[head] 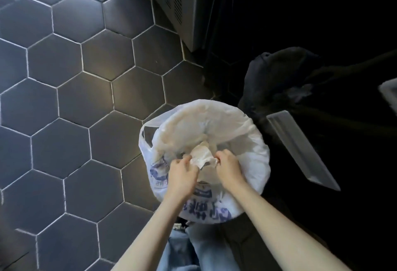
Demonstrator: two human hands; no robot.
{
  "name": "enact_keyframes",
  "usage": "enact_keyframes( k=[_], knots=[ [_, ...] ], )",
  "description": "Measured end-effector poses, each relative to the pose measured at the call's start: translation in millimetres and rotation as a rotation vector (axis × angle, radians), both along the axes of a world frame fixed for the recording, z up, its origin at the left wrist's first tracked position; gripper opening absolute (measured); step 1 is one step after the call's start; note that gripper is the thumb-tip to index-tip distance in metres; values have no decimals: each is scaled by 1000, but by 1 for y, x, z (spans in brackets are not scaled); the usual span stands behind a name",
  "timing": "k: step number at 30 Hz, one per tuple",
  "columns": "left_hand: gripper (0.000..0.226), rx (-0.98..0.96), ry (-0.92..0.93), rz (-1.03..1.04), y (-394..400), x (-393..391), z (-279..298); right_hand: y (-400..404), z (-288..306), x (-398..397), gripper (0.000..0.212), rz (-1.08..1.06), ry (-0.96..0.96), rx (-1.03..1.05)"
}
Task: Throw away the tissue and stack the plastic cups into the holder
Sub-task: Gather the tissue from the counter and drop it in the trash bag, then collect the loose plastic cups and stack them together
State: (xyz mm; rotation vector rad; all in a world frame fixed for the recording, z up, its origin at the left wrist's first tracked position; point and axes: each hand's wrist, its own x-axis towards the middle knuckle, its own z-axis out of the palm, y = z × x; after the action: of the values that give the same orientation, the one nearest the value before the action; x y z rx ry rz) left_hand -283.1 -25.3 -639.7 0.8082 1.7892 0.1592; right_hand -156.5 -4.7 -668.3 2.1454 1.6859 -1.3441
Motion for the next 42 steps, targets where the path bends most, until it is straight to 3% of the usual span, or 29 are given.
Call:
enact_keyframes(
  k=[4, 8, 14, 18, 26, 35, 42],
  knots=[
    [34, -57, -24, -92, 11, 4, -27, -3, -44, -6, 37, 168, -53, -154],
    [52, -150, -73, -191, 17, 5, -31, -9, -50, -2, 52, 240, -82, -206],
    [48, -176, -82, -254, 12, -8, 25, -3, 20, 8, 29, 142, -59, -162],
    [26, -122, -83, -300, 14, -23, 93, 3, 101, 8, 25, 129, -4, -147],
    [24, 151, -93, -358, 55, -31, 299, 20, 326, -5, 24, 121, 112, 0],
    [26, 664, -101, -718, 75, 7, 554, -6, 601, 26, 15, -62, 188, 484],
    [18, 953, -242, -883, 63, 86, 668, -49, 713, 106, 12, -368, 138, 781]
  ],
)
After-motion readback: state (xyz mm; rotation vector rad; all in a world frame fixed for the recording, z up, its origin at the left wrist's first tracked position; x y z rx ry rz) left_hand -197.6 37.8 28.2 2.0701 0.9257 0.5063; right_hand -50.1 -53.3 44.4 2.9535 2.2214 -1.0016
